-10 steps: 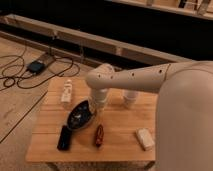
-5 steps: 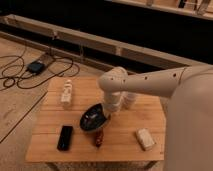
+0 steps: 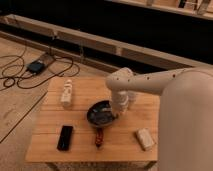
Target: Drag the ceramic bowl in a circle
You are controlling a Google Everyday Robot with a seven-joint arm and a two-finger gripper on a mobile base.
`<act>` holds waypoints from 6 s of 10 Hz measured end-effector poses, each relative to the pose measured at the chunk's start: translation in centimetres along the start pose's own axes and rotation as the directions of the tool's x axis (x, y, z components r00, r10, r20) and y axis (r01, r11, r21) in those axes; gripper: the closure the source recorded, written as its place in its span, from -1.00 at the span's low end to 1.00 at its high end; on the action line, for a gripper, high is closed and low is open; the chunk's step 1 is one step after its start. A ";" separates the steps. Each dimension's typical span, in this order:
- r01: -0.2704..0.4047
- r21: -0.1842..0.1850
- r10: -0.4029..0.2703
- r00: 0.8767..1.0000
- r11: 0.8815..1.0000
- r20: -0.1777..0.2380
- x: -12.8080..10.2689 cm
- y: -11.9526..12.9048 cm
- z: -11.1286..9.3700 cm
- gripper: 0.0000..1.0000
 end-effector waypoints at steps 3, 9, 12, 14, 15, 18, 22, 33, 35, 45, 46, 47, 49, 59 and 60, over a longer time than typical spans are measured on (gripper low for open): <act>-0.013 0.018 0.013 1.000 1.000 0.011 -2.8 1.0 0.9 1.00; 0.079 -0.021 -0.079 0.997 0.997 0.028 -5.0 8.4 1.1 1.00; 0.171 -0.070 -0.169 0.985 0.983 0.028 -2.9 12.8 0.4 1.00; 0.222 -0.107 -0.221 0.975 0.969 0.020 -0.4 14.8 -0.3 1.00; 0.237 -0.125 -0.238 0.971 0.963 0.013 0.8 15.3 -0.6 1.00; 0.255 -0.149 -0.259 0.966 0.955 -0.009 3.9 14.4 -1.8 1.00; 0.178 -0.073 -0.181 0.982 0.981 -0.049 4.9 7.5 -1.3 1.00; 0.047 0.042 -0.046 0.999 0.998 -0.019 -2.5 5.1 1.9 1.00; 0.062 0.029 -0.062 0.998 0.998 -0.017 -3.0 6.5 2.0 1.00; 0.164 -0.043 -0.164 0.986 0.985 0.006 -3.4 10.4 1.7 -0.38; 0.168 -0.046 -0.168 0.986 0.985 0.007 -3.4 10.4 1.8 -0.55; 0.171 -0.047 -0.171 0.985 0.984 0.007 -3.3 10.4 1.8 -0.60; 0.178 -0.047 -0.178 0.984 0.983 0.008 -3.2 10.3 1.9 -0.60; 0.319 -0.095 -0.311 0.947 0.943 0.084 -4.5 9.5 -4.8 -0.60; 0.319 -0.097 -0.312 0.946 0.943 0.085 -4.4 9.6 -4.8 -0.60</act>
